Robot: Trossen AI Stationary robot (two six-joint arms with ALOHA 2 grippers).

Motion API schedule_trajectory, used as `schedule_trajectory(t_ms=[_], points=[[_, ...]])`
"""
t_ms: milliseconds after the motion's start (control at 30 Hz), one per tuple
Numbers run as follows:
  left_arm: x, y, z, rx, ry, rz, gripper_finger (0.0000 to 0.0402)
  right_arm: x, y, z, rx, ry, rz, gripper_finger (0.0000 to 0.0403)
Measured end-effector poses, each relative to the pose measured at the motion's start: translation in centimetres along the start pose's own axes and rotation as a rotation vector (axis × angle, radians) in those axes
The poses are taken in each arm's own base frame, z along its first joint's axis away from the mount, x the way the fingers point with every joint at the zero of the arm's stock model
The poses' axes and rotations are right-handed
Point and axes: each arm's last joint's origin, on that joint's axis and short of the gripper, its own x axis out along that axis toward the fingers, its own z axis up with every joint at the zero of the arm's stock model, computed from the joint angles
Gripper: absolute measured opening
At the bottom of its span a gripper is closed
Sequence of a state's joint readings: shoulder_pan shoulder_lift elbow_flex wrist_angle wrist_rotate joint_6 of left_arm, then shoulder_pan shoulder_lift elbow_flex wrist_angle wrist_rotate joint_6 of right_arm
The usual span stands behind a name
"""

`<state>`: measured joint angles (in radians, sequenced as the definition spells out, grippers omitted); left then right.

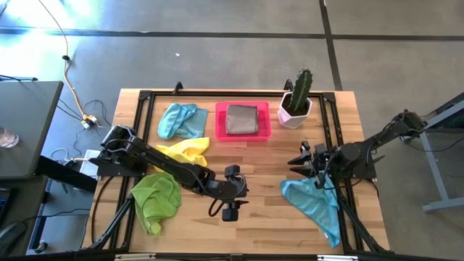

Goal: Fold microfiber towels
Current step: Fold the bottom blue microfiber cloth

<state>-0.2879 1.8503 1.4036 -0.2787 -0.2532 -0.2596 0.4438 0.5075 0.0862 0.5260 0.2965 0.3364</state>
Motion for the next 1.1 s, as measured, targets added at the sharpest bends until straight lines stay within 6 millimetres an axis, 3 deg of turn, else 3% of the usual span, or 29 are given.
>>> schedule_trajectory(t_ms=[467,600,867,1100], points=[[-0.1,-0.3,0.1,0.001,-0.014,-0.013,0.0181,2.4,0.4,-1.2,0.019,0.196,-0.055,0.0114],[-0.1,-0.5,0.0,0.004,-0.014,-0.016,0.0181,3.4,0.9,-1.4,0.064,0.406,-0.082,0.0114],[-0.3,-1.2,-0.2,0.032,-0.011,-0.029,0.0181,4.2,1.9,-1.3,0.347,0.908,-0.355,0.0114],[-0.4,-1.6,-0.3,0.050,-0.010,-0.038,0.0181,5.3,3.3,-2.9,0.478,1.217,-0.382,0.0114]])
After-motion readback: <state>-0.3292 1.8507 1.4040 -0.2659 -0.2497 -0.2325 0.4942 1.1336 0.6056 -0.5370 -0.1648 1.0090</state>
